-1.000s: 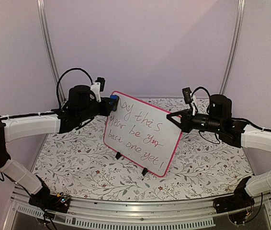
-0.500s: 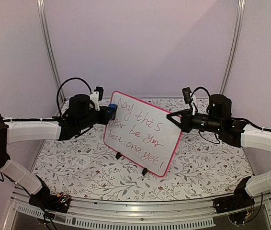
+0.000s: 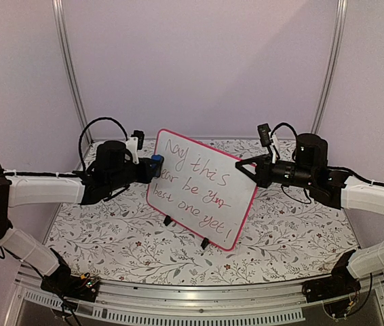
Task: Erase the whiteboard
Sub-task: Erase the center of the whiteboard.
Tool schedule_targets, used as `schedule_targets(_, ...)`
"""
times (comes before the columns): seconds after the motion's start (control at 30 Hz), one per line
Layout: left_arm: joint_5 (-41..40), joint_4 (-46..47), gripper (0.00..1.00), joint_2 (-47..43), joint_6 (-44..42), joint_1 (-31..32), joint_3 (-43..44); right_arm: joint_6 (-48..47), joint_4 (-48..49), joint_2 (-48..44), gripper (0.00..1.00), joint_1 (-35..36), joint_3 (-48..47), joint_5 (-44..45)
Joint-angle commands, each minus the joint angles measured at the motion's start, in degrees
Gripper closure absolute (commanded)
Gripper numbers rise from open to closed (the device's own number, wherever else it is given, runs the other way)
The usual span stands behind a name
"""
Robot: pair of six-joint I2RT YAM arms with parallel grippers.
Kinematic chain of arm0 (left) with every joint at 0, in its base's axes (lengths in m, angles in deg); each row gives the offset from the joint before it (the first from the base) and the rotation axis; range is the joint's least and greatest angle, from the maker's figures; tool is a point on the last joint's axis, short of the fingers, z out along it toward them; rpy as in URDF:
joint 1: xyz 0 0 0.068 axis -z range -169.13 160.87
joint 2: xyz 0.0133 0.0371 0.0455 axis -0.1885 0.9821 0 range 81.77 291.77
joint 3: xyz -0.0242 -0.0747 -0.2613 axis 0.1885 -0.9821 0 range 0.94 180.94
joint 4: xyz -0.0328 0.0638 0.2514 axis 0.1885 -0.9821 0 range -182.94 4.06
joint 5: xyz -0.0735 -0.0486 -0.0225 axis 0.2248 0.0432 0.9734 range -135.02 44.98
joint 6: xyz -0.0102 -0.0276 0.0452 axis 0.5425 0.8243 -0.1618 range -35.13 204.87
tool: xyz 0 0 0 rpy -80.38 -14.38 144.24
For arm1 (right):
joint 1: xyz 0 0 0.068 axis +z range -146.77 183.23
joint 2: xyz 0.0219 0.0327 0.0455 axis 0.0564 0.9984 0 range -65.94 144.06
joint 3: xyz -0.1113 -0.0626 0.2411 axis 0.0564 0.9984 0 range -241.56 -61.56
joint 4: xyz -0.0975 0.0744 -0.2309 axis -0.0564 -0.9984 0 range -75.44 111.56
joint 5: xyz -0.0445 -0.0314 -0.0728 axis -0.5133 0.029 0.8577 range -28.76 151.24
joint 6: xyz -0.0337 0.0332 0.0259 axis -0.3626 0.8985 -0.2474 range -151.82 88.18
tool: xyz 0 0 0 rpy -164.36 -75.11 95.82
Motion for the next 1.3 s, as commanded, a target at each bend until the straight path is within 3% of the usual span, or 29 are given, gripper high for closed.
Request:
schedule_targets(0.0,1.01,-1.11,0.86,-0.24,-0.27,0.35,0.78,-4.11,-5.15,1.7,1.0,2.31,0.55,-5.33)
schedule_targets(1.27,-0.19,-4.24,0.86,3.15,-4.41,1.79,11.6,-4.2,-5.22,2.14,1.0,2.46,0.46,-5.68)
